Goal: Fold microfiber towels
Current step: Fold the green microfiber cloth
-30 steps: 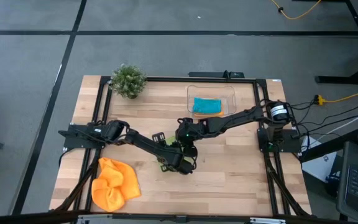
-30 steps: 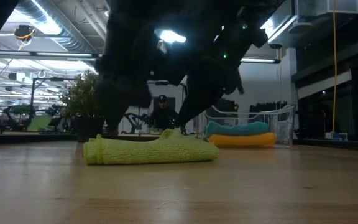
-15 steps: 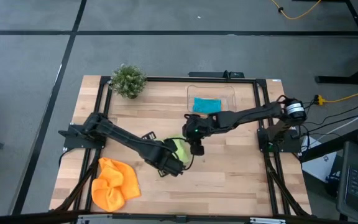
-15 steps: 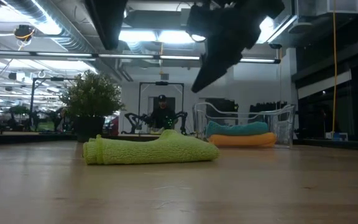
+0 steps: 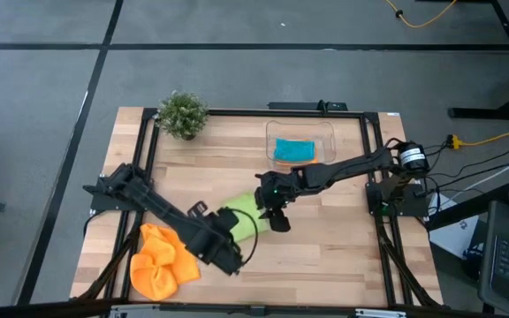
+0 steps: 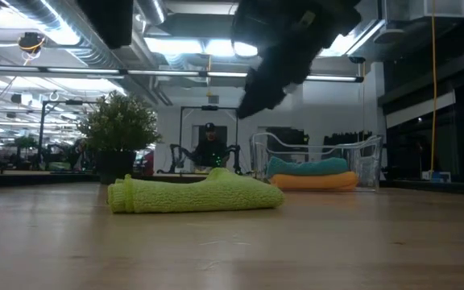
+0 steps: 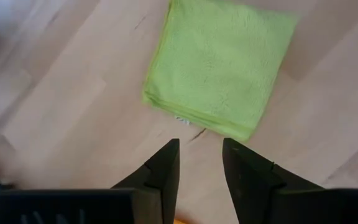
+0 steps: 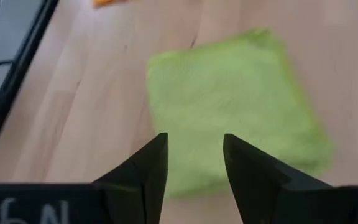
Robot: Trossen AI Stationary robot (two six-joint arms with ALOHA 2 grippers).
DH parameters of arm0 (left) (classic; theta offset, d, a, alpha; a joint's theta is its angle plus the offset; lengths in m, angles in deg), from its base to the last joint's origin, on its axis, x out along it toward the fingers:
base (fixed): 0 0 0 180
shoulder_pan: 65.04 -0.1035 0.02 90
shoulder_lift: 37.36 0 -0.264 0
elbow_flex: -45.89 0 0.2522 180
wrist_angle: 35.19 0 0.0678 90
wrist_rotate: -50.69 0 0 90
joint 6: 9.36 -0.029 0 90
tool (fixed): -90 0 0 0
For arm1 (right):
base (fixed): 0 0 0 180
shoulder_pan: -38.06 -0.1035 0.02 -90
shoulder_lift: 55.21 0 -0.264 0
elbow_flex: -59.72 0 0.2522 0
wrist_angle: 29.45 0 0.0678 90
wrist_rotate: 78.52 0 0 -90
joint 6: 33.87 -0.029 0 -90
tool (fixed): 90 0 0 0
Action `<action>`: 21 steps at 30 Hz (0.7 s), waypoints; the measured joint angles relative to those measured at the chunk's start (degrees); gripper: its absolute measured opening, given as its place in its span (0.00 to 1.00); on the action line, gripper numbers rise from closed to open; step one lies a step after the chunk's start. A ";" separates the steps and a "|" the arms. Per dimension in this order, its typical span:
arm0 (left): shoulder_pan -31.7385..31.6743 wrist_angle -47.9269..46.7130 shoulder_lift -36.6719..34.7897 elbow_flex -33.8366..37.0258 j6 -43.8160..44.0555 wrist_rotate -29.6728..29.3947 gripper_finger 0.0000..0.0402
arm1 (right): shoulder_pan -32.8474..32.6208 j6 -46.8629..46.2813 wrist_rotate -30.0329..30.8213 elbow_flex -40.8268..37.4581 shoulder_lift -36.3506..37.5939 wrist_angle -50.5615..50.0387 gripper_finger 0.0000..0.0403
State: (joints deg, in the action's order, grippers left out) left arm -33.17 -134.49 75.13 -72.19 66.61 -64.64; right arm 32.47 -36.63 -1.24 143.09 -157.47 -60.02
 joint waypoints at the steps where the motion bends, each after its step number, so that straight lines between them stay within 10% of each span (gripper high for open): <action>1: 0.41 0.86 -0.04 0.80 1.81 -0.18 0.28 | -0.14 0.33 1.76 0.03 -0.42 1.45 0.39; 21: 2.21 11.16 -0.04 3.94 7.95 -0.93 0.28 | 5.42 4.01 8.68 -0.37 -16.39 13.06 0.39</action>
State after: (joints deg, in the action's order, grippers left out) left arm -30.96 -123.33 75.08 -68.25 74.56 -65.57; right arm 37.89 -32.62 7.44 142.72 -173.86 -46.96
